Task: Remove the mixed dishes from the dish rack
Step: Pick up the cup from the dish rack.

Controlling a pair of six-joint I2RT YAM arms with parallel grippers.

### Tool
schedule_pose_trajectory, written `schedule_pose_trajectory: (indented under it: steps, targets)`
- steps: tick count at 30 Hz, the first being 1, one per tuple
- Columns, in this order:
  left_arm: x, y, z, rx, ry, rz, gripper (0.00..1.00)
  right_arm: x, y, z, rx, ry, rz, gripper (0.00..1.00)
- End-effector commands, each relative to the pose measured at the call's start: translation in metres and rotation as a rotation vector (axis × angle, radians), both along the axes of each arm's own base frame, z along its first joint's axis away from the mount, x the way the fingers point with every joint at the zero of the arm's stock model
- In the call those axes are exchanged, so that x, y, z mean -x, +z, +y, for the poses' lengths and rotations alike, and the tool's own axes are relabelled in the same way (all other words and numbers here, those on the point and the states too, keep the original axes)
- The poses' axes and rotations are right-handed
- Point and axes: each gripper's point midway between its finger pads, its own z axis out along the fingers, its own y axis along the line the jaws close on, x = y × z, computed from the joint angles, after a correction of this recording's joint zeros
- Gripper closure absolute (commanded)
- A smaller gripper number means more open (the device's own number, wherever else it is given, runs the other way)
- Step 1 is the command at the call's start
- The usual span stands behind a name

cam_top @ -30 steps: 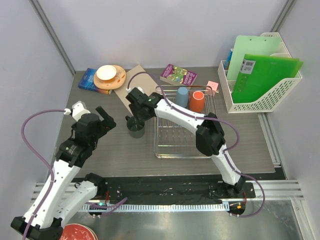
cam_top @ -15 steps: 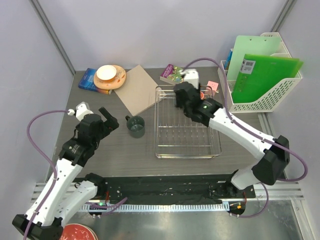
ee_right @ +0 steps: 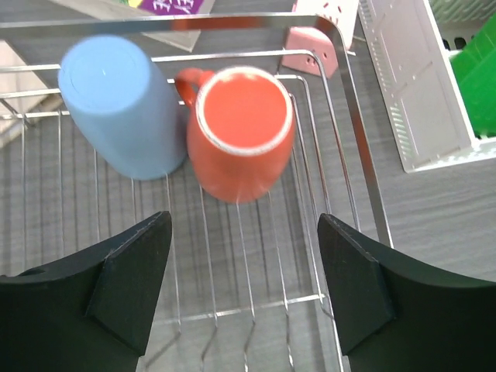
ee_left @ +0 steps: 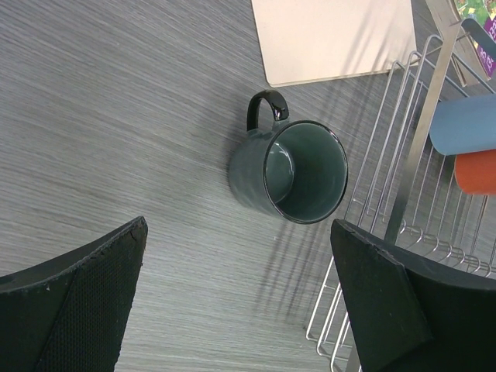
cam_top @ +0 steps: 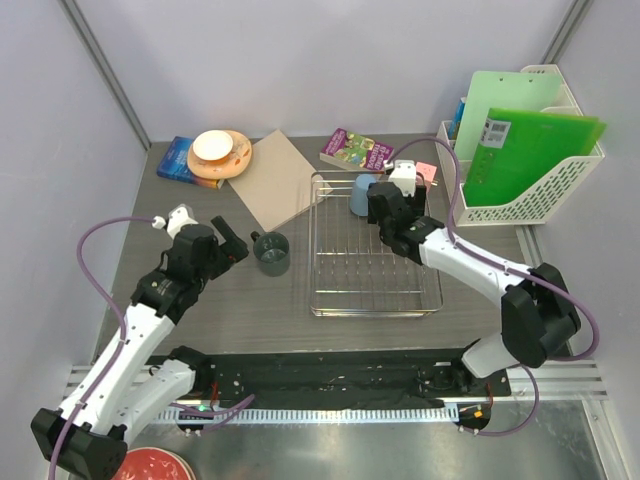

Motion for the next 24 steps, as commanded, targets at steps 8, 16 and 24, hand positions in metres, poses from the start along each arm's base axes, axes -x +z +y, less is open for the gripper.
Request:
schedule_pose_trajectory:
  steps: [8, 16, 24]
  targets:
    - [-0.007, 0.006, -0.007, 0.025, -0.014, -0.03, 0.0, -0.058, -0.006, -0.006, -0.058, -0.039, -0.055, 0.17]
    - [-0.01, 0.001, -0.008, 0.022, -0.015, -0.016, 0.0, -0.084, -0.009, -0.008, -0.068, -0.033, -0.076, 0.16]
    - [-0.012, -0.001, -0.009, 0.013, -0.015, -0.005, 0.0, -0.099, -0.026, -0.006, -0.056, -0.029, -0.049, 0.16]
